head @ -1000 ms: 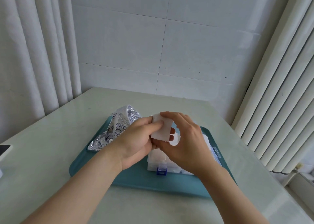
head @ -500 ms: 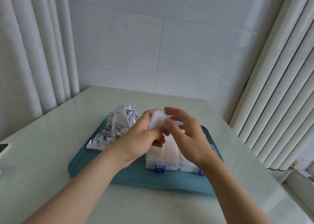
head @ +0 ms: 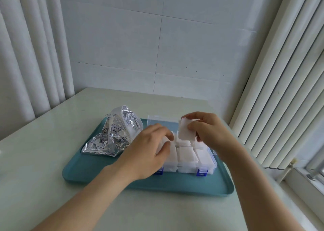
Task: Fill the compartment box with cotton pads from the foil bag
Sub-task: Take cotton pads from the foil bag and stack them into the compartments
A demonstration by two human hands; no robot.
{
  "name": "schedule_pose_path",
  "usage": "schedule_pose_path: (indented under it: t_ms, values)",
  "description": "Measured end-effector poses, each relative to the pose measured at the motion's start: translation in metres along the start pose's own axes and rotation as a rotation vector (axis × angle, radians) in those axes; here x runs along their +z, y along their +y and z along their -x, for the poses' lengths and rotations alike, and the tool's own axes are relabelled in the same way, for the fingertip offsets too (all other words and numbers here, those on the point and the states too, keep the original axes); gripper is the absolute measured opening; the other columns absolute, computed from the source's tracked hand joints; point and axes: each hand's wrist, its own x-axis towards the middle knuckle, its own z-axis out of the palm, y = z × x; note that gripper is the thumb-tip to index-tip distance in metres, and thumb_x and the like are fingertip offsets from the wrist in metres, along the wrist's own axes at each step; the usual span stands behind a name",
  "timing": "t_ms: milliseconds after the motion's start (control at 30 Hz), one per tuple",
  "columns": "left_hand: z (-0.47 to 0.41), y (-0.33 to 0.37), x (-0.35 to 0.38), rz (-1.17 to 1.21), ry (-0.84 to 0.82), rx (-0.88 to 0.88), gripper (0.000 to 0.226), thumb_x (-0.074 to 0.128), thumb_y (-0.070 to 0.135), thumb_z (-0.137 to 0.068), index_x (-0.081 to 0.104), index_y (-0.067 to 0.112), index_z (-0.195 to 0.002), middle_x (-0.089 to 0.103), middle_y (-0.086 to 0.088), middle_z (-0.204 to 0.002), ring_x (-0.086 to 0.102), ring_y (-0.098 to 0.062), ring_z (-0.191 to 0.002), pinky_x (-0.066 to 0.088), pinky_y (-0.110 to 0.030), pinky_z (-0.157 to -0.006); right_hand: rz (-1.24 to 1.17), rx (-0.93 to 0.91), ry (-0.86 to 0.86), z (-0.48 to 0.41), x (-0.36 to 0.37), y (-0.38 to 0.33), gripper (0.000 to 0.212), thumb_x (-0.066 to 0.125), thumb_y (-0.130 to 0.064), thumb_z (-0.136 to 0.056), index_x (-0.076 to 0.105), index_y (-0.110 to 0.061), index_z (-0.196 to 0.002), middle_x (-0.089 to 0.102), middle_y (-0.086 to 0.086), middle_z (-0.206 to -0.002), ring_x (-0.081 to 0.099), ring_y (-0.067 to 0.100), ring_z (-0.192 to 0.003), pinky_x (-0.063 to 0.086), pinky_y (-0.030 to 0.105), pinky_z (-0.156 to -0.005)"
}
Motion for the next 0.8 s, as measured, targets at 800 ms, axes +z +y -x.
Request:
schedule_pose_path:
  t_ms: [800]
  values:
    - [0.012, 0.017, 0.048, -0.338, -0.206, 0.338, 0.052, 0.066, 0.018, -0.099, 0.048, 0.030, -0.146, 0.059, 0.009, -0.134, 0.055, -0.014, -0.123, 0.048, -0.029, -0.105, 0.607, -0.106, -0.023, 0.027, -0.038, 0.042, 0.026, 0.078, -0.017, -0.087, 0.078, -0.031, -0.109, 0.069, -0.021, -0.082, 0.062, 0.004, -0.074, 0.041, 0.005, -0.063]
